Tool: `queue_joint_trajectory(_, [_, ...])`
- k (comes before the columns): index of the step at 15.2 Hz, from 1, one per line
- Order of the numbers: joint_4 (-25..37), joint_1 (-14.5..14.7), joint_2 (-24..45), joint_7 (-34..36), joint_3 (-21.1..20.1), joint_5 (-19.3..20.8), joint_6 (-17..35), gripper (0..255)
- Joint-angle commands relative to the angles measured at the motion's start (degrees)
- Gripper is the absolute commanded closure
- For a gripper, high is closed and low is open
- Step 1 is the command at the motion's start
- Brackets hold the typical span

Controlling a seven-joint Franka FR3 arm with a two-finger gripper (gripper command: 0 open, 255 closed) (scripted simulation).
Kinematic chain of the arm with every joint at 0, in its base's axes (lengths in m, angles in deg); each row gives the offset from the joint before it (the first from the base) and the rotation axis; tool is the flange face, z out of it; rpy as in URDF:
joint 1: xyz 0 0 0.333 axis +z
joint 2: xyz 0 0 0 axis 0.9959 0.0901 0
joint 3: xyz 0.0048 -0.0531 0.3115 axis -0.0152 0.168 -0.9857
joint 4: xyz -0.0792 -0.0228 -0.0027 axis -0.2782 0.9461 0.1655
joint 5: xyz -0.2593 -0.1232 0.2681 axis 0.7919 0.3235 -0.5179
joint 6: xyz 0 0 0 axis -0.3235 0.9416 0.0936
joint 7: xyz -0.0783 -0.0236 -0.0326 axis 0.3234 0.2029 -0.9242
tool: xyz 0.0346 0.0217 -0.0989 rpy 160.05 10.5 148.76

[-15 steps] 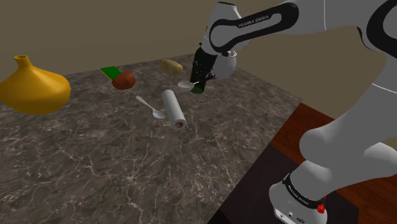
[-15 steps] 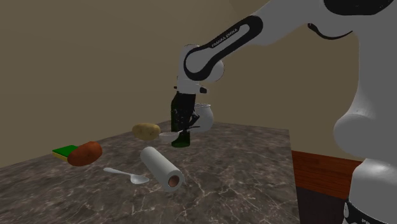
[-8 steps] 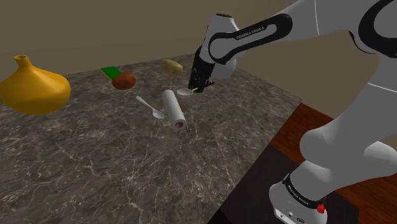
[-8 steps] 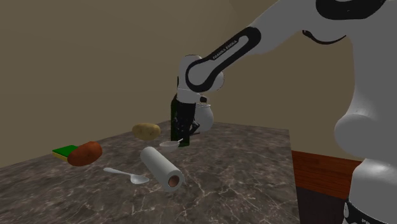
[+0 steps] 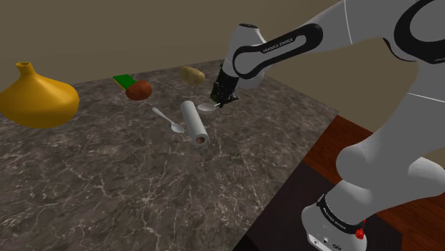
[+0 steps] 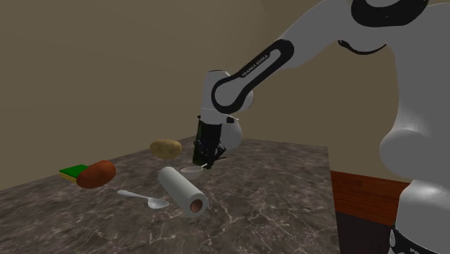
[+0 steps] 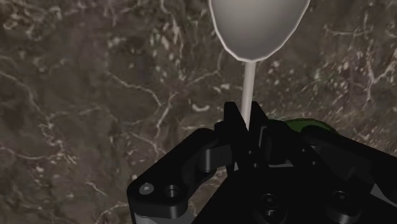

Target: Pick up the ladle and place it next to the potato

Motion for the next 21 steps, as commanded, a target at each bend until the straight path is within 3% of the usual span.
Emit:
queue_joint_trajectory(1, [-0.09, -0.10, -0.03, -0.07, 0.03, -0.05, 0.01, 255])
queue_joint_trajectory(3, [-0.09, -0.10, -0.03, -0.07, 0.03, -0.05, 0.01, 255])
queue_joint_trajectory(4, [-0.09, -0.10, -0.03, -0.07, 0.03, -0.05, 0.00, 0])
queue_joint_trajectory(9, [-0.09, -0.10, -0.03, -0.07, 0.03, -0.05, 0.00, 0])
queue_joint_trajectory(13, [1.54, -3.41, -6.53, -4.95, -2.89, -7.24, -5.72, 0])
queue_joint_trajectory(21, [1.54, -3.29, -6.55, -4.97, -2.76, -7.28, -5.71, 0])
